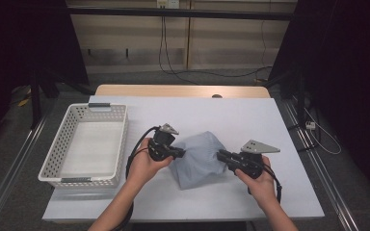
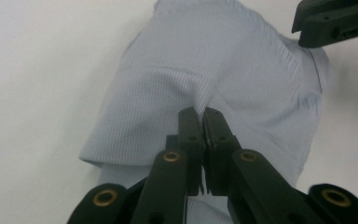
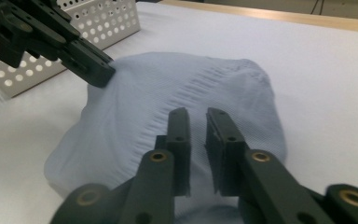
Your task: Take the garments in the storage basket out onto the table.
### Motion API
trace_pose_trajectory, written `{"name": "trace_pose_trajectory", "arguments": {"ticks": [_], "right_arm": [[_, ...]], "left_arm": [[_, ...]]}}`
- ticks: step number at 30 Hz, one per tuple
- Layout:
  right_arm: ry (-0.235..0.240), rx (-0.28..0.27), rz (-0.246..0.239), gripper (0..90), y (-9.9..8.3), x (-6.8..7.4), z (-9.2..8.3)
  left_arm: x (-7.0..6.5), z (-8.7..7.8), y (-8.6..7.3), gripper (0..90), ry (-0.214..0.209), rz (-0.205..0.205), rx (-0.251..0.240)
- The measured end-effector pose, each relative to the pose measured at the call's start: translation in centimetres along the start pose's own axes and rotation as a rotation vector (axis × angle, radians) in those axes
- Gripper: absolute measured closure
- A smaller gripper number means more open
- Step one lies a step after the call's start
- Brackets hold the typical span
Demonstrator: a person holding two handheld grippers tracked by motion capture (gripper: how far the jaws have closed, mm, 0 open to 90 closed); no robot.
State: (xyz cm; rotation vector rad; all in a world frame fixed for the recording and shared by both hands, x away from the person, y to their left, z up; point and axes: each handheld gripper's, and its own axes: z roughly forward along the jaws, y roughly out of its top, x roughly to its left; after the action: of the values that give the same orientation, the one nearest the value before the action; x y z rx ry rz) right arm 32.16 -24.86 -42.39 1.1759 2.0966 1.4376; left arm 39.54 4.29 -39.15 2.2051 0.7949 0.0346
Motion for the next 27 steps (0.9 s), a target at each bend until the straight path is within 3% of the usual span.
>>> {"name": "trace_pose_trajectory", "arguments": {"ticks": [10,14,23,27], "right_arm": [[-0.032,-0.015,0.039,48.4,-0.7,-1.5,-1.7],[-0.028,-0.009,0.058,43.4,-1.2,-1.7,-1.8],[0.011,0.054,0.039,37.0,-1.7,-0.6,-0.2],[0.03,0.079,0.035,40.8,-1.9,-0.2,0.4]], "left_arm": [[1.8,-1.9,0.4,87.4,0.038,-0.068,-0.079],[2.3,-2.3,0.4,87.4,0.046,-0.08,-0.099],[2.5,-2.6,0.3,87.5,0.055,-0.092,-0.11],[2.7,-2.6,0.2,87.5,0.064,-0.095,-0.112]]}}
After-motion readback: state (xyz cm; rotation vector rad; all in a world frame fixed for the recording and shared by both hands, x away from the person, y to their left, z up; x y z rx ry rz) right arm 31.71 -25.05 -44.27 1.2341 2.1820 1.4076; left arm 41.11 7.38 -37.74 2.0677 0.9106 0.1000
